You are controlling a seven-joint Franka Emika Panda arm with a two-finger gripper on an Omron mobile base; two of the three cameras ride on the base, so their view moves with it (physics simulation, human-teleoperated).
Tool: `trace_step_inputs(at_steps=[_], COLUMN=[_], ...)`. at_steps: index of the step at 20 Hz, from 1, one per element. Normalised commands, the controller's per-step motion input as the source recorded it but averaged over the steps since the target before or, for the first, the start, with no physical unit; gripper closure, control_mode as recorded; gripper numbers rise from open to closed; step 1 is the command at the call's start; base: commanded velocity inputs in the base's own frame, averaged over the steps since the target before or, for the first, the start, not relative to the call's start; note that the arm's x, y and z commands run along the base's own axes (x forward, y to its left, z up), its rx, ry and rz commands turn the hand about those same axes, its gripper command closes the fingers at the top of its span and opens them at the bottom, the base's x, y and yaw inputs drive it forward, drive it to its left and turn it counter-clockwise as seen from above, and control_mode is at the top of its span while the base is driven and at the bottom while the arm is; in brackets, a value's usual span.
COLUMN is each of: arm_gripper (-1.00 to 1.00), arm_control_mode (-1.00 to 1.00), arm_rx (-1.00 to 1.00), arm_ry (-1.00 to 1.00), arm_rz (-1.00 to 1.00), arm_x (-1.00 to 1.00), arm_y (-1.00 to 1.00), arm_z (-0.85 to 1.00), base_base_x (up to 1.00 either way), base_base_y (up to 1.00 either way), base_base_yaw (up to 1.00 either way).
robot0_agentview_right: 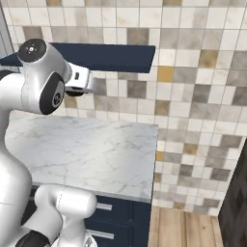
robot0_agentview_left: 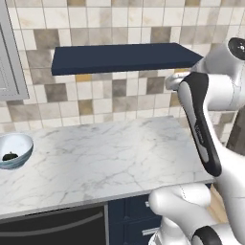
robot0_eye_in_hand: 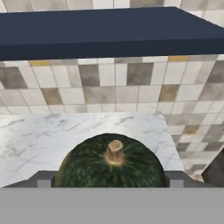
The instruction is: Pick the squashs from the cabinet and place them in one bowl. Pick the broccoli from the sink and place it in the other bowl.
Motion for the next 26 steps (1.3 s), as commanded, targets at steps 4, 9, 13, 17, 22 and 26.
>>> trace_step_inputs(at_steps=[4, 9, 13, 17, 22, 26], arm_gripper=[1.00, 1.00, 1.00, 1.00, 1.00, 1.00], arm_control_mode=[-1.00, 1.00, 1.00, 1.00, 1.00, 1.00], arm_rx=[0.00, 0.00, 0.00, 0.00, 0.00, 0.00], arm_ry=[0.01, 0.00, 0.00, 0.00, 0.00, 0.00], arm_rz=[0.00, 0.00, 0.00, 0.00, 0.00, 0.00], arm_x=[-0.14, 0.00, 0.00, 0.00, 0.00, 0.00], arm_y=[0.02, 0.00, 0.00, 0.00, 0.00, 0.00], arm_z=[-0.12, 0.00, 0.00, 0.00, 0.00, 0.00], base_base_x=[0.00, 0.00, -0.03, -0.06, -0.03, 0.00], base_base_y=[0.00, 0.22, 0.76, 0.85, 0.88, 0.85], base_base_yaw=[0.00, 0.00, 0.01, 0.00, 0.00, 0.00])
